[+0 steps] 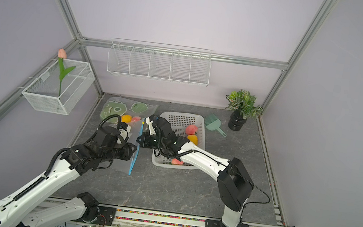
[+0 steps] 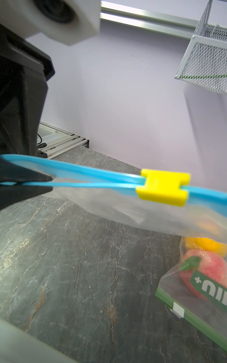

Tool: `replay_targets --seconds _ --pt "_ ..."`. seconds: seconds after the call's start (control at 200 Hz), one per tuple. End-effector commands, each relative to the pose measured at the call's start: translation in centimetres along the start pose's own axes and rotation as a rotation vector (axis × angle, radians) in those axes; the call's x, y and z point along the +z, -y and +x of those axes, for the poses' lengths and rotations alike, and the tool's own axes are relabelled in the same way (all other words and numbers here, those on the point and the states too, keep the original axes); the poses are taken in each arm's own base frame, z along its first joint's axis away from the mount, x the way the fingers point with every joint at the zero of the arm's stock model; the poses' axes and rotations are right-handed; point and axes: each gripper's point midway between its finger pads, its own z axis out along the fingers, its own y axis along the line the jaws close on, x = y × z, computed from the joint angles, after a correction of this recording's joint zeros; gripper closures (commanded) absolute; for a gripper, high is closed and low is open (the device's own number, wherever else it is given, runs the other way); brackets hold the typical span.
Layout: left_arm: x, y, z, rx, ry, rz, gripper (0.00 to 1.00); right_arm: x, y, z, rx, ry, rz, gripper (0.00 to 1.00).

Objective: Place the peach in a zip-top bag and seal the zipper
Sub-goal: Open the zipper of the food storage bag at the center of the board.

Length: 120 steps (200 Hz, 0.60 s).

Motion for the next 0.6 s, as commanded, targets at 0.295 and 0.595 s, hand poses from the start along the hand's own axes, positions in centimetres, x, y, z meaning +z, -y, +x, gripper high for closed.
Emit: replay_targets --seconds 0.295,0.595 --pt "-0.1 0.7 -2.5 0.019 0.075 0.001 0.98 -0.2 -0.3 0.1 0.037 0.003 -0.012 0.93" --pt "-2.5 1.2 -2.9 -0.014 0.047 0.012 1.0 -0.6 2.0 -0.4 -0.124 -0.034 0.181 0.72"
